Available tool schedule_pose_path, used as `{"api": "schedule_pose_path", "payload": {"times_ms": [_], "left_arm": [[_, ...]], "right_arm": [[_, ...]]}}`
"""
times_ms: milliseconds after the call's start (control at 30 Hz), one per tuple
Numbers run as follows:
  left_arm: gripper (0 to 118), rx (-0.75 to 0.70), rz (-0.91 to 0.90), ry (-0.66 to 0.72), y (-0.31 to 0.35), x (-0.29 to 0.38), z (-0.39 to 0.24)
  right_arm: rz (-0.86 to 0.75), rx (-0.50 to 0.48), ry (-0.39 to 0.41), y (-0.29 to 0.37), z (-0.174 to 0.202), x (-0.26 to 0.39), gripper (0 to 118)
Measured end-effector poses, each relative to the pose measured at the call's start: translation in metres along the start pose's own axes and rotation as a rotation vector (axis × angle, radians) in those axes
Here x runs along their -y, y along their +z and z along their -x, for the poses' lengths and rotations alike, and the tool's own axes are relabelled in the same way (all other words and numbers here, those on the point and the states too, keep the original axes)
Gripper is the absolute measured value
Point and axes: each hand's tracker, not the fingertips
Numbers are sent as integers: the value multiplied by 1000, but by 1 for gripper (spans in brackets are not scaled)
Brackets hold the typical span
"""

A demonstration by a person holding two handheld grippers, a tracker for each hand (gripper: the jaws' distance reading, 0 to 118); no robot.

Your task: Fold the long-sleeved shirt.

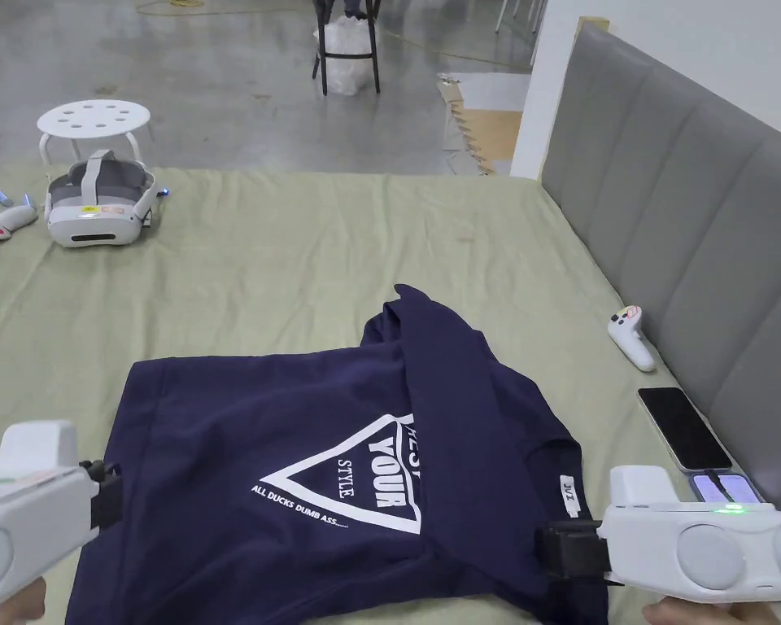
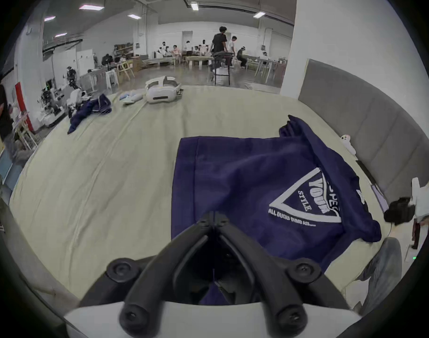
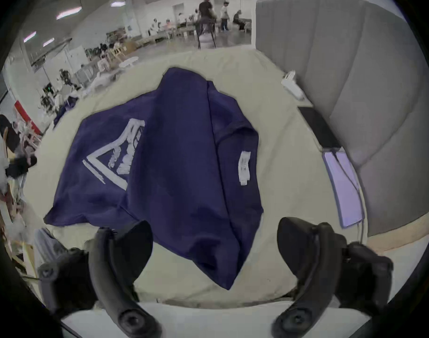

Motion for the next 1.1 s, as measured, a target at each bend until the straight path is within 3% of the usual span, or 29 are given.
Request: {"api": "schedule_pose_path", "payload": {"times_ms": [133,200,233,267,300,333,400,433,567,700,833,900,967,1000,1033,1100], "left_arm": [[4,9,12,-7,-33,-29,3],[4,-19,17,-29,-52,-43,4],[4,-24,24,-34,-63,-51,7],[4,-33,33,-35,-70,-58,3],[6,-35,51,-30,-82,-66,5],[28,-27,55,-21,-95,-76,8],[97,-3,69,-8,-124,-96,17],[109,-3,93,-18,-141,-106,18],[98,-46,119,-49,-209,-137,36],[99,-76,231,-92,-261,-146,42],[100,-102,373,-251,-281,-126,32],[100,-104,262,-152,-272,-122,33],[85,-37,322,19,-264,-122,44],[79,-32,296,15,-257,-120,44],[58,-60,283,-107,-250,-117,37],[16,-40,252,-217,-237,-112,23]], "right_arm": [[105,52,-12,-33,1,9,55],[143,29,-22,-45,-2,12,48],[148,9,-26,-48,-1,13,21],[140,-1,-21,-49,1,15,3],[129,2,-14,-51,5,16,2],[126,2,-10,-51,2,16,2],[143,17,10,-56,4,14,2],[147,17,6,-59,3,14,2],[156,11,-35,-54,6,14,2],[159,19,-51,-53,9,14,2],[174,21,-59,-58,2,12,2],[180,23,-49,-58,3,11,2],[182,22,-48,-59,3,12,2],[180,22,-51,-59,2,12,2],[177,22,-52,-59,2,13,2],[171,23,-52,-58,2,15,2]]}}
